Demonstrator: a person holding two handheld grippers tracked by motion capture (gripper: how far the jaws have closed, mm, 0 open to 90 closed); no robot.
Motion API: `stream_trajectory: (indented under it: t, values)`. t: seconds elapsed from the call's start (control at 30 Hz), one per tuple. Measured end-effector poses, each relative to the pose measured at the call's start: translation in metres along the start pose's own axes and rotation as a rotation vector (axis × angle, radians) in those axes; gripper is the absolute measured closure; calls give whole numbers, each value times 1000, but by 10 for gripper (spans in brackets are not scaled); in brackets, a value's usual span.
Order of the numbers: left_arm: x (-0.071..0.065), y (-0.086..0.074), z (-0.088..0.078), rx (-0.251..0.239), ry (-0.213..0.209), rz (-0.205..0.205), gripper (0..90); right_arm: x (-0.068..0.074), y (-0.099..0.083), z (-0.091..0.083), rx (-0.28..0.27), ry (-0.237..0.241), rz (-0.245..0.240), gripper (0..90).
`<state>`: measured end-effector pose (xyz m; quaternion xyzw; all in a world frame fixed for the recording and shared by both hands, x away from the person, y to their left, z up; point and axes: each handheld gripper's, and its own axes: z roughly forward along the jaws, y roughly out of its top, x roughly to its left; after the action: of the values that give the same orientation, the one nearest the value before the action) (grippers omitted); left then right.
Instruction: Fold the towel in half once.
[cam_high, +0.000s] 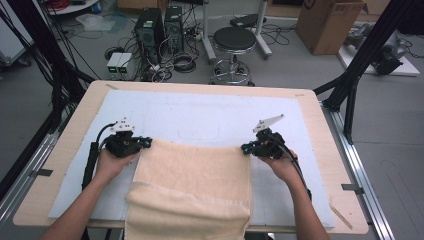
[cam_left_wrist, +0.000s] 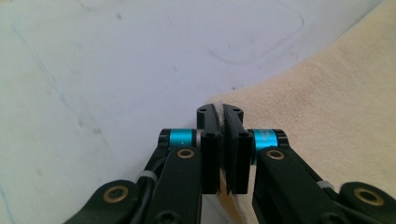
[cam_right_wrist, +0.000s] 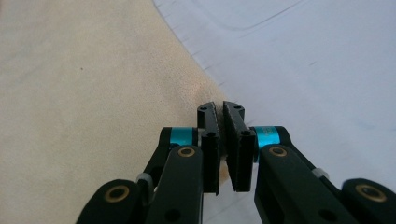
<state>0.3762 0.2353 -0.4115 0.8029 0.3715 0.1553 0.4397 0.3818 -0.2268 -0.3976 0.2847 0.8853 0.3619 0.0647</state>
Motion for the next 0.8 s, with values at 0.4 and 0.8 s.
stream_trajectory:
  t: [0.4, 0.8]
  values:
    - [33, 58, 34, -21, 137, -15, 858, -52, 55, 0, -33, -179, 37, 859]
    - [49, 68, 61, 43, 168, -21, 822, -86, 74, 20, 10, -228, 129, 843]
